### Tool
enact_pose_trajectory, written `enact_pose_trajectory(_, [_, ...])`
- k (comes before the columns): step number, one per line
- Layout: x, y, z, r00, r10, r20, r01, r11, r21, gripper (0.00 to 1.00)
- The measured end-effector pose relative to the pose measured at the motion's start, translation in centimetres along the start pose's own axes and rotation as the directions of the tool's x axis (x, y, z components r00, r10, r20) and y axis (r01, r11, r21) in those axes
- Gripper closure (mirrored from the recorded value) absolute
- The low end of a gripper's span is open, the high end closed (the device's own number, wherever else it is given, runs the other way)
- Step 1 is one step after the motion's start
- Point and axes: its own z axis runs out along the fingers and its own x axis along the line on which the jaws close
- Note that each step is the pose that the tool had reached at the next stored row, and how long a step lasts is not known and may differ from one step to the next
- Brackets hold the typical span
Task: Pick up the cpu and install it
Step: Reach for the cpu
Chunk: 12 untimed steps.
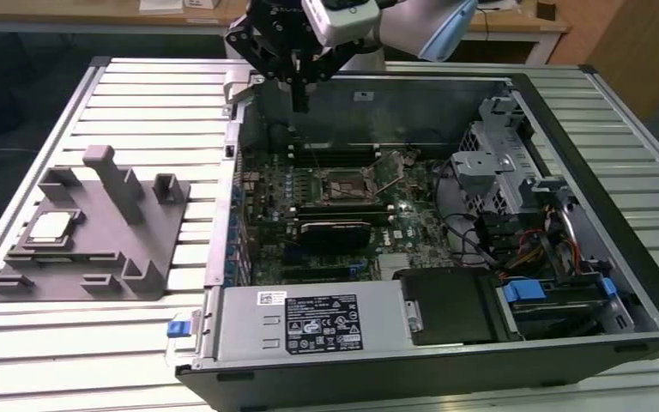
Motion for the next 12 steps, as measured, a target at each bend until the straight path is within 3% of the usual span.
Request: enact_pose_trajectory(12, [0.84, -0.07, -0.02, 1.0, 0.0, 0.0001, 0.0, 1.0, 0.0, 0.89])
